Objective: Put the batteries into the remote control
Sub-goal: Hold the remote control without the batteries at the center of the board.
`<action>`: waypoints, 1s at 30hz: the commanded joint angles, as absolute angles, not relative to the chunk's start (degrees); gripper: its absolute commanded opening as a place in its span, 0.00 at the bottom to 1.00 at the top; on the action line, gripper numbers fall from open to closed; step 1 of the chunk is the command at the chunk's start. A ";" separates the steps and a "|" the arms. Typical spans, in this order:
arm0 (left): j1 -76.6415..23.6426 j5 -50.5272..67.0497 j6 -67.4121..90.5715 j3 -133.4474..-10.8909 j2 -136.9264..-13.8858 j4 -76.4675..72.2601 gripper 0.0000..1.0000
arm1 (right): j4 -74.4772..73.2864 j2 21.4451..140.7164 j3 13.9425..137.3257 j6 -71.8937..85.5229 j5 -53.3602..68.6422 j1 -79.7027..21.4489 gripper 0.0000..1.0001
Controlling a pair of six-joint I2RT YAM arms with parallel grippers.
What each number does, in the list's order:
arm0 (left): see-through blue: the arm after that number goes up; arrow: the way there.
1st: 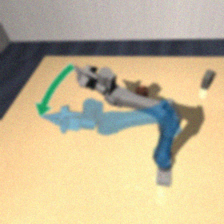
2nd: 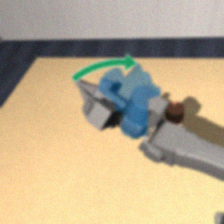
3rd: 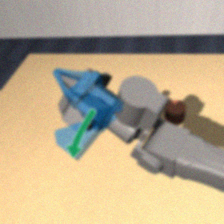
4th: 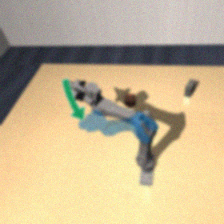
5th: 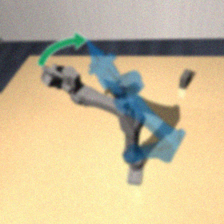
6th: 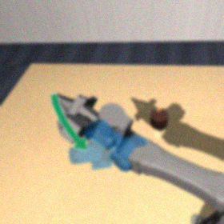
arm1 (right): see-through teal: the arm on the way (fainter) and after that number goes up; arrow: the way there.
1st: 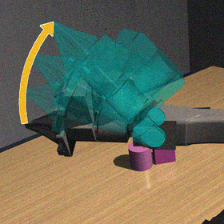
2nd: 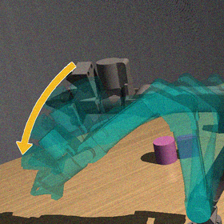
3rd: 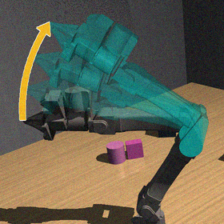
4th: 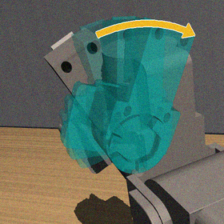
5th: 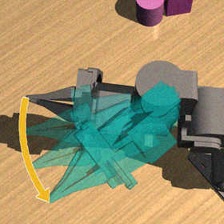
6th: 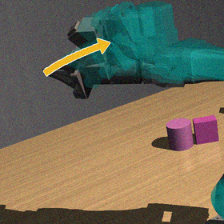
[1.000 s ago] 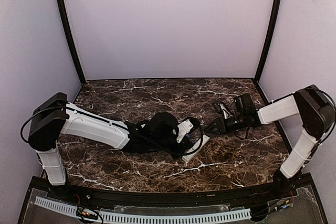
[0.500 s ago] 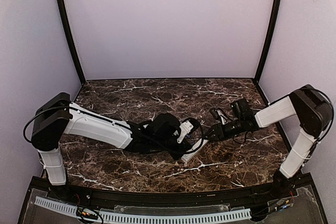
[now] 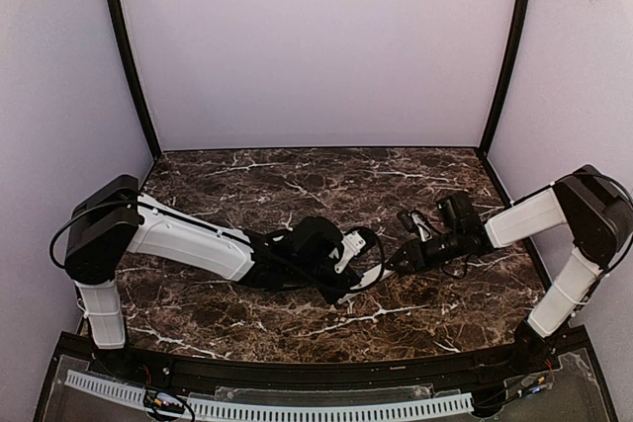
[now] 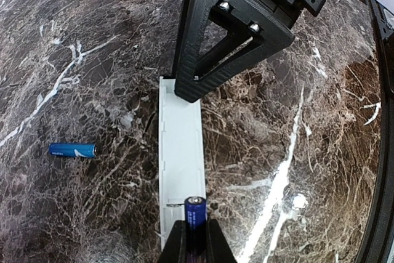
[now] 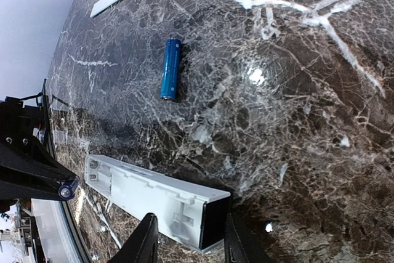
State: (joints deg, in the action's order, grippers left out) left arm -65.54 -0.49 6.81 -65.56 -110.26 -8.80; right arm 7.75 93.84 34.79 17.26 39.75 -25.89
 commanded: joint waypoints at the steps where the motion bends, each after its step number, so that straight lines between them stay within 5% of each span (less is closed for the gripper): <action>1: -65.83 -1.47 4.63 -67.25 -110.74 -6.10 0.00 | 9.17 94.21 34.60 17.94 38.79 -26.38 0.36; 30: -65.75 -4.38 -4.17 -65.38 -113.50 -8.12 0.01 | 7.65 95.47 35.94 16.19 37.51 -26.45 0.35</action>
State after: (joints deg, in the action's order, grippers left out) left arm -65.54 -3.60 -3.05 -66.28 -112.75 -7.73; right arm 7.64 94.63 35.00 16.78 38.50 -25.89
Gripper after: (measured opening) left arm 0.089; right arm 0.349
